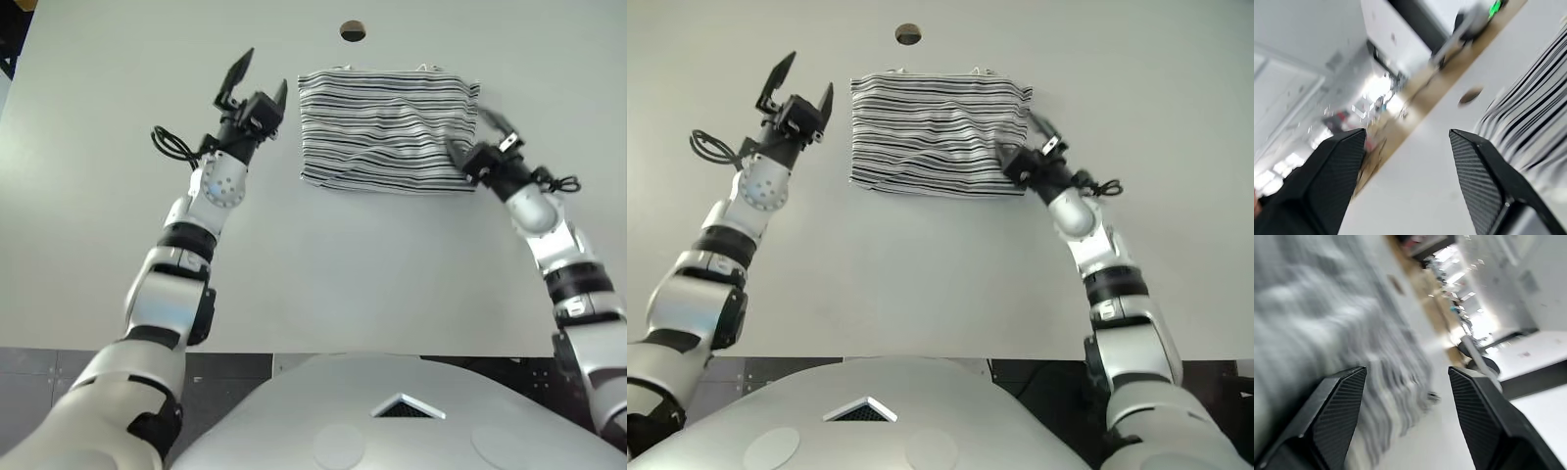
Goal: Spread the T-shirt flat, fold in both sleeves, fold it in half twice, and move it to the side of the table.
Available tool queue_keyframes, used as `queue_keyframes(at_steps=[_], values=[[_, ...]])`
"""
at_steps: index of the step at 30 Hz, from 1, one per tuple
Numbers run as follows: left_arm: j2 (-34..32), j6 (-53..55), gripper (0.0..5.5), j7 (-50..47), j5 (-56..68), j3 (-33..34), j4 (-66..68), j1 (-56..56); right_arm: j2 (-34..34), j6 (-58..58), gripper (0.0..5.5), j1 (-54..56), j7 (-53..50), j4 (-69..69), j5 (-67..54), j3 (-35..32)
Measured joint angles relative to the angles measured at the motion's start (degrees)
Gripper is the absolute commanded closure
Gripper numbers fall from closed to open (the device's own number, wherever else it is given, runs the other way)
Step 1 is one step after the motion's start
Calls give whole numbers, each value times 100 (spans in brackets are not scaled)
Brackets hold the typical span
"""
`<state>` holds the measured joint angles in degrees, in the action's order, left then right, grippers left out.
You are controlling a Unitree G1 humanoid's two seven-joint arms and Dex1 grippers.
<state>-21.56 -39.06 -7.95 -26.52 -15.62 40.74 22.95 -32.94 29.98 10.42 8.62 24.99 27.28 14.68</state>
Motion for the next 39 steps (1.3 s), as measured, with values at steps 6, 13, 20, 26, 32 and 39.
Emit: queue_keyframes(at_steps=[6, 13, 20, 26, 32, 39], values=[[-72, 737, 234, 385, -1441, -731, -1815, -466, -113, -692, 240, 170, 357, -589, 769, 340], [-143, 1134, 234, 885, -1996, -1193, -2036, -341, -286, -743, 240, 453, 568, -559, 1138, 627], [-367, 1576, 234, 274, -1667, -160, -3086, -632, -1807, -354, 240, -841, 1460, -2242, 937, 408], [-413, 1846, 234, -13, -1423, 454, -3783, -1181, -1650, -599, 240, -1897, 1933, -3920, 739, 603], [-352, 1891, 234, -140, -1174, 711, -3871, -1328, -334, -867, 240, -2025, 2594, -4841, 1068, 1933], [-353, 1857, 234, -263, -936, 979, -3735, -1349, 523, -1474, 240, -1219, 2776, -5355, 675, 1522]])
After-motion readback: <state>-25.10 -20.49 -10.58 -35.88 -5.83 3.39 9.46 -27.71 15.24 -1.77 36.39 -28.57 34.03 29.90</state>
